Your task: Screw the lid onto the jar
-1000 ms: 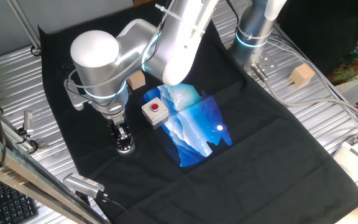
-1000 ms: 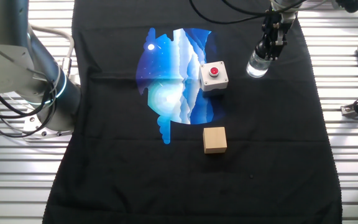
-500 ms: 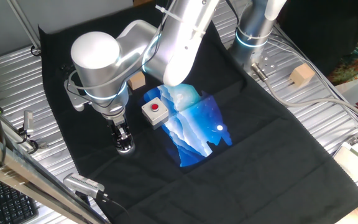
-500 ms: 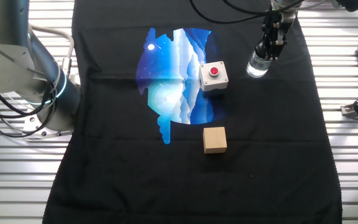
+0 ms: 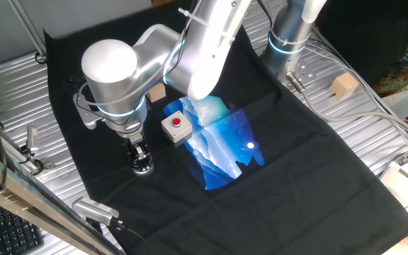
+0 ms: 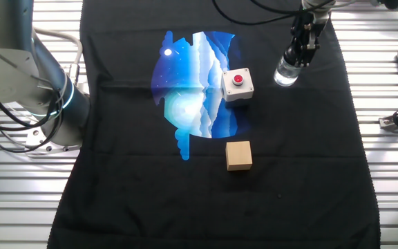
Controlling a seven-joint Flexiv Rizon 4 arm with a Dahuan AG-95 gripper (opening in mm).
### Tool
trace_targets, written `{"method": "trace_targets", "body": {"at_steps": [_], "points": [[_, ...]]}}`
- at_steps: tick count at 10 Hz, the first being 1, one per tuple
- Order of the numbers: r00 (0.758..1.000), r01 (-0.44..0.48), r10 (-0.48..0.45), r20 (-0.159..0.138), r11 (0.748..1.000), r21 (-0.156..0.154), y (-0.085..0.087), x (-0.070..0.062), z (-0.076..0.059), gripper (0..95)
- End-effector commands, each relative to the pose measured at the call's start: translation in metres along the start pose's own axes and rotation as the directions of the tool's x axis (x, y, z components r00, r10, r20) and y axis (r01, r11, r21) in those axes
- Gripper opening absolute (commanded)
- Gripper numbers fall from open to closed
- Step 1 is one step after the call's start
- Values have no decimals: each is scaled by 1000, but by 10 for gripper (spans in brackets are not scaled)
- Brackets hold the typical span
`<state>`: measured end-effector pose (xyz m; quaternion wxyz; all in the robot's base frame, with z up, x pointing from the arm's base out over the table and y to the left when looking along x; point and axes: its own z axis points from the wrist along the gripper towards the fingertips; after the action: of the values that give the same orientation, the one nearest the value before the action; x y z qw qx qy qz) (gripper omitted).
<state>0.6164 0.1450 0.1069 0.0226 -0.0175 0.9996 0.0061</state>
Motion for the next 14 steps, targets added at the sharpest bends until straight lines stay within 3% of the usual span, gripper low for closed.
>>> {"method": "trace_targets", "body": {"at_steps": [1,14], "points": [[1000,1,-1,0,1000,1,-1,1,-2,0],[1000,-1,1,7,1000,-12,-4,2,-4,0]]}}
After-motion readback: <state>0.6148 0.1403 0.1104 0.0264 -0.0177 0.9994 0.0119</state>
